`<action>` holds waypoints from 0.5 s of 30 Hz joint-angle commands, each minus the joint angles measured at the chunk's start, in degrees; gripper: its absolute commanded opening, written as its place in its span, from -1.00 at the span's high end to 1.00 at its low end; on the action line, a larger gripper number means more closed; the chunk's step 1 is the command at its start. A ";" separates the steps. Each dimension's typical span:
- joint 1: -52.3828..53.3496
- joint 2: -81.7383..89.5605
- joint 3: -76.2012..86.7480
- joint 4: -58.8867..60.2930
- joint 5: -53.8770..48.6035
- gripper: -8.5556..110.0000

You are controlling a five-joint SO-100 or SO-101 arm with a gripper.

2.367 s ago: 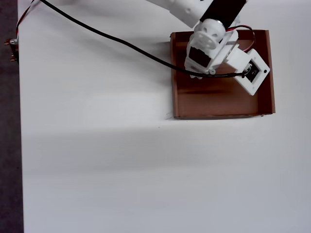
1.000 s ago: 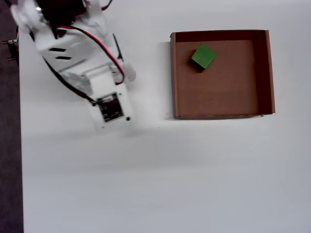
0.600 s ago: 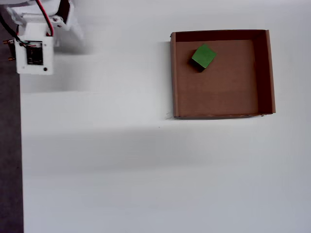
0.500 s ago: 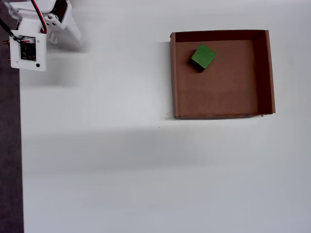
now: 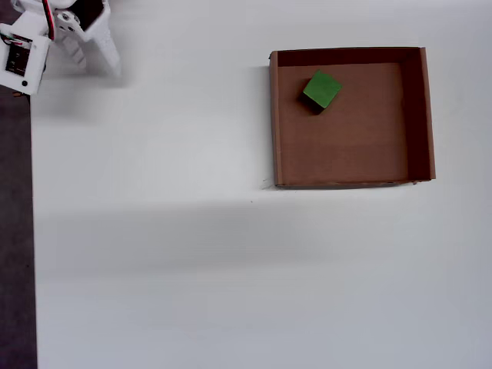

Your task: Grasp a green cube and put it in a box.

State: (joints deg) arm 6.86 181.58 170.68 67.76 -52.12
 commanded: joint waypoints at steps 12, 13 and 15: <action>-1.67 0.88 -0.35 2.29 2.37 0.49; -1.67 0.88 -0.35 2.29 2.37 0.49; -1.67 0.88 -0.35 2.29 2.37 0.49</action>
State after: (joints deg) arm 5.54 182.20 170.68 69.70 -49.92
